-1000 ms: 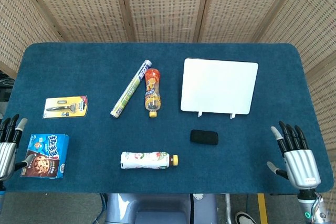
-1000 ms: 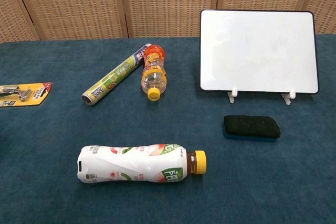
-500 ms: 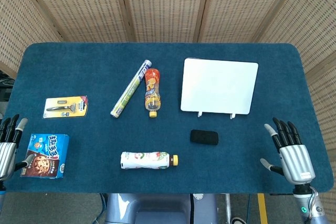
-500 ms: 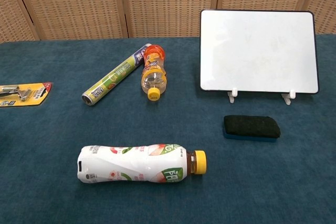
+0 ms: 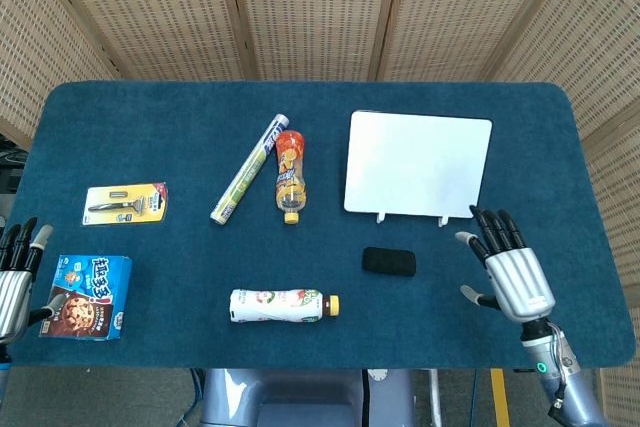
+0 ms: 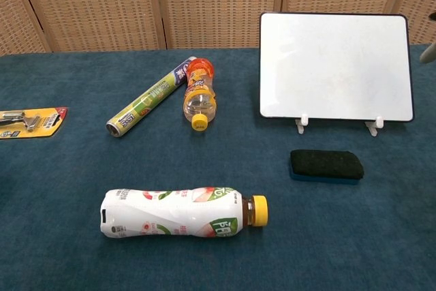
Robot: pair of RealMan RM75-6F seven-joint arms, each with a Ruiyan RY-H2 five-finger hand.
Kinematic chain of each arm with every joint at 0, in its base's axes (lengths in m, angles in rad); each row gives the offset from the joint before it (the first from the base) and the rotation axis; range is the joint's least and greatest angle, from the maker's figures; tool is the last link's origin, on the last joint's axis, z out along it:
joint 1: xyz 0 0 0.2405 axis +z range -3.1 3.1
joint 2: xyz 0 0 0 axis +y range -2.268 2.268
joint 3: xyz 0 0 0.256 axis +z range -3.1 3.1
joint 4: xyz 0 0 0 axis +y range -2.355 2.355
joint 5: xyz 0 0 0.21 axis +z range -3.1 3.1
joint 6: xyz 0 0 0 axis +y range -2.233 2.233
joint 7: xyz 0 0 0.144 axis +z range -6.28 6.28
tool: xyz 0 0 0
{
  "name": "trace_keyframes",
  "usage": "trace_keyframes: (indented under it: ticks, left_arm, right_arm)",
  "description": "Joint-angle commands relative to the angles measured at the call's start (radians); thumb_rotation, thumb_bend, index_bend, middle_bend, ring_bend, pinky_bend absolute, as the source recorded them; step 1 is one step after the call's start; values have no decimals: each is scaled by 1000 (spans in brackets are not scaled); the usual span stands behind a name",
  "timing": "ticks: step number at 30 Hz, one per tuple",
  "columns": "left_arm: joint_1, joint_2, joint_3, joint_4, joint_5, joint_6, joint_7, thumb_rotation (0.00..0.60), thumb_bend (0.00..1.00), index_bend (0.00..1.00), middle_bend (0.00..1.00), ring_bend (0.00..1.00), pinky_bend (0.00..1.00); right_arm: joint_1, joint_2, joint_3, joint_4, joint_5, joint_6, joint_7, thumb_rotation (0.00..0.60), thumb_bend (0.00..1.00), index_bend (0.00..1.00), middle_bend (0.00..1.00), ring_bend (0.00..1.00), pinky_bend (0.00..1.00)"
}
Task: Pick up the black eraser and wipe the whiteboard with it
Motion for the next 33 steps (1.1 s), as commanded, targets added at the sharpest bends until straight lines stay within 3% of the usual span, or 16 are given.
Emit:
trace_keyframes:
  ticks: [1, 6, 10, 14, 20, 33]
  left_arm:
    - [0, 0, 0, 1, 1, 2, 2, 600, 35, 0, 0, 0, 0]
    - [0, 0, 0, 1, 0, 1, 1, 600, 35, 0, 0, 0, 0]
    - [-1, -1, 0, 3, 2, 1, 2, 600, 35, 0, 0, 0, 0]
    - [0, -1, 0, 4, 2, 2, 2, 600, 36, 0, 0, 0, 0]
    - [1, -3, 2, 3, 4, 4, 9, 600, 36, 0, 0, 0, 0]
    - [-1, 2, 1, 1, -1, -4, -5, 600, 35, 0, 0, 0, 0]
  right_arm:
    - [59, 1, 22, -67, 78, -98, -92, 600, 0, 261, 0, 0, 0]
    - [122, -19, 48, -118, 215, -207, -185, 600, 0, 261, 0, 0, 0]
    - [176, -30, 66, -138, 351, -262, -331, 600, 0, 261, 0, 0, 0]
    - [219, -54, 84, -176, 507, -266, -442, 600, 0, 265, 0, 0, 0]
    - [274, -91, 83, -187, 655, -248, -534, 600, 0, 269, 0, 0, 0]
    - [358, -189, 65, -143, 806, -188, -621, 600, 0, 276, 0, 0, 0]
